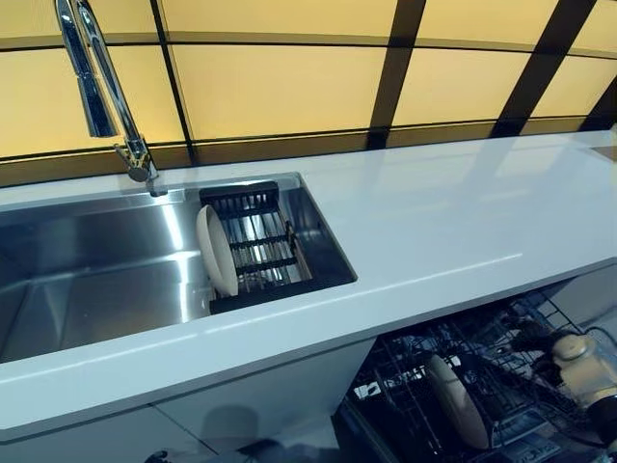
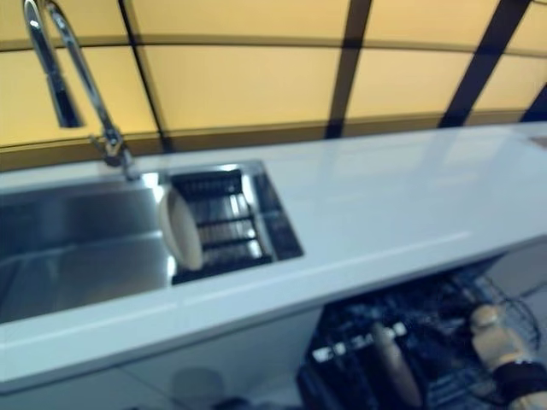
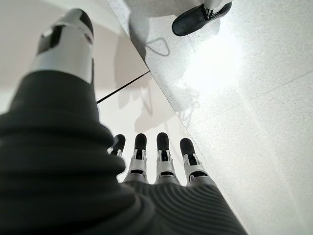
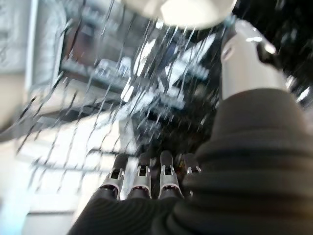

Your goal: Take plates into dishwasher

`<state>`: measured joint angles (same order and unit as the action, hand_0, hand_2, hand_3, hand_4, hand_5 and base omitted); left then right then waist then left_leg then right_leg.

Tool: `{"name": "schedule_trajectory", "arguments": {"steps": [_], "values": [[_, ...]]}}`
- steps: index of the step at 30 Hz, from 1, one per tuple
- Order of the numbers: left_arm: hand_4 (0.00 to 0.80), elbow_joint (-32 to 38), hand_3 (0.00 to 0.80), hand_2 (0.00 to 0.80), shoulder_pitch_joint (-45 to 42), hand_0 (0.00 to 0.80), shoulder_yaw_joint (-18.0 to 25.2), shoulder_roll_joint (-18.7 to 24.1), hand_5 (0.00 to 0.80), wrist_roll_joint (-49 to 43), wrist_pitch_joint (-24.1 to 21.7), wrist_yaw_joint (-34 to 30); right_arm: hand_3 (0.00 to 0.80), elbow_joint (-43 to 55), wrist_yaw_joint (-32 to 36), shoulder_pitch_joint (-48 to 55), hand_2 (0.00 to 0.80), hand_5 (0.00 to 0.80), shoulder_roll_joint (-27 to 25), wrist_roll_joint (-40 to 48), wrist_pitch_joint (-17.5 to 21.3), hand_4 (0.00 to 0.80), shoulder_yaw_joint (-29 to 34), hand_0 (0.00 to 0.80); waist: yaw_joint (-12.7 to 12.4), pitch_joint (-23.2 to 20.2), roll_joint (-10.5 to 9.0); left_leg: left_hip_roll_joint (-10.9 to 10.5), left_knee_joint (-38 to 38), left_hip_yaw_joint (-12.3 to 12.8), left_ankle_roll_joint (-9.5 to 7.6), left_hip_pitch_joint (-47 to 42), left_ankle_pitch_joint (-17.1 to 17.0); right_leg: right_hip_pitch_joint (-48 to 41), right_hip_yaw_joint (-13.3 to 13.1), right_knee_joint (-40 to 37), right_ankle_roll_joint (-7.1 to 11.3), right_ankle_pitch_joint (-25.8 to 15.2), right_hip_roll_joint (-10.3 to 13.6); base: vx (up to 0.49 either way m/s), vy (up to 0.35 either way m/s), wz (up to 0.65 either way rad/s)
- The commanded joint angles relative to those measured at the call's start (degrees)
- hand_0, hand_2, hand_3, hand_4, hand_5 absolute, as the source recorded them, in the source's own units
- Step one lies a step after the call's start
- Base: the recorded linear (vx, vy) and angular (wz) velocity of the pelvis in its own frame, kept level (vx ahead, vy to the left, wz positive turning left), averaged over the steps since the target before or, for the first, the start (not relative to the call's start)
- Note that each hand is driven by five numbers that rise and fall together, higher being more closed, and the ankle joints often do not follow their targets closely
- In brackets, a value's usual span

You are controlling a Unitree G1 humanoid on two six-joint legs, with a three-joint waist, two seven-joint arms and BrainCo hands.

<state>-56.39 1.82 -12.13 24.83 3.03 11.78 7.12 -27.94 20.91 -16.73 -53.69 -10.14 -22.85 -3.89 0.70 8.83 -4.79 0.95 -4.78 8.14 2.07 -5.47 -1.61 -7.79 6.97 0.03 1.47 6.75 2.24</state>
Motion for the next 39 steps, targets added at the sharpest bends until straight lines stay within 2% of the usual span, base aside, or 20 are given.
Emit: {"name": "schedule_trajectory", "arguments": {"steps": [1, 6, 9, 14, 21, 28, 39], "values": [[0.000, -0.8, 0.000, 0.000, 1.1, 0.000, 2.5, 1.4, 0.000, -0.8, -0.5, 0.7, 0.000, 2.4, 0.2, -4.1, 0.000, 0.000, -7.1, -1.3, 0.4, 0.000, -0.1, 0.000, -0.3, -2.5, -1.73, -2.1, 4.0, -0.3, -3.33, -1.0, 5.8, 5.4, -2.0, -0.9, 5.99, -10.4, 0.9, -0.010, 0.018, -0.09], [0.000, -1.8, 0.000, 0.000, 1.0, 0.000, 2.5, 1.3, 0.000, 1.0, -0.2, 1.1, 0.000, 1.8, 1.0, -5.5, 0.000, 0.000, -11.5, 0.5, -0.6, 0.000, 2.3, 0.000, 0.2, -3.0, -1.94, -2.2, 3.8, 0.0, -3.24, -1.2, 5.8, 5.4, -2.3, -1.1, 5.98, -10.4, 0.8, -0.013, 0.024, -0.13], [0.000, -2.9, 0.000, 0.000, 0.7, 0.000, 3.5, 0.8, 0.000, 3.8, -0.2, 1.4, 0.000, 1.2, 1.5, -5.8, 0.000, 0.000, -13.9, 2.6, -2.8, 0.000, 3.8, 0.000, 0.4, -3.5, -2.12, -2.3, 3.5, 0.2, -3.25, -1.4, 5.8, 5.4, -2.3, -1.3, 6.02, -10.5, 0.6, -0.014, 0.018, -0.04], [0.000, -4.1, 0.000, 0.000, 0.3, 0.000, 3.8, 0.4, 0.000, 4.1, -0.6, 1.5, 0.000, -1.3, 0.4, -5.6, 0.000, 0.000, -15.6, 5.8, -5.2, 0.000, 5.9, 0.000, 0.3, -3.9, -2.32, -2.3, 3.2, 0.3, -3.13, -1.3, 5.7, 5.3, -2.2, -1.6, 6.16, -10.5, 0.6, -0.017, 0.003, -0.03], [0.000, -4.6, 0.000, 0.000, -0.3, 0.000, 2.8, 0.9, 0.000, 4.3, 0.3, 1.6, 0.000, -2.6, -4.9, -7.0, 0.000, 0.000, -18.5, 11.4, -8.3, 0.000, 8.4, 0.000, -0.1, -4.2, -2.47, -2.3, 3.0, 0.2, -2.98, -1.2, 5.5, 5.4, -1.8, -1.9, 6.32, -10.7, 0.6, -0.013, -0.006, 0.00], [0.000, -4.4, 0.000, 0.000, -0.4, 0.000, 1.9, 1.5, 0.000, 4.6, -0.1, 1.8, 0.000, -4.1, -11.3, -10.9, 0.000, 0.000, -21.5, 16.7, -6.4, 0.000, 7.8, 0.000, -0.8, -4.3, -2.60, -2.3, 2.9, 0.0, -2.84, -1.2, 5.5, 5.2, -1.3, -2.0, 6.58, -10.7, 0.8, 0.000, 0.000, 0.00], [0.000, -4.4, 0.000, 0.000, -0.8, 0.000, 1.2, 1.3, 0.000, 5.2, -0.3, 1.6, 0.000, 1.8, -21.6, -20.8, 0.000, 0.000, -23.7, 23.9, -3.0, 0.000, 3.4, 0.000, -2.0, -4.7, -2.78, -2.5, 2.7, -1.0, -2.65, -1.1, 5.1, 4.7, -0.4, -2.4, 6.62, -10.5, 1.2, 0.000, 0.000, 0.00]]}}
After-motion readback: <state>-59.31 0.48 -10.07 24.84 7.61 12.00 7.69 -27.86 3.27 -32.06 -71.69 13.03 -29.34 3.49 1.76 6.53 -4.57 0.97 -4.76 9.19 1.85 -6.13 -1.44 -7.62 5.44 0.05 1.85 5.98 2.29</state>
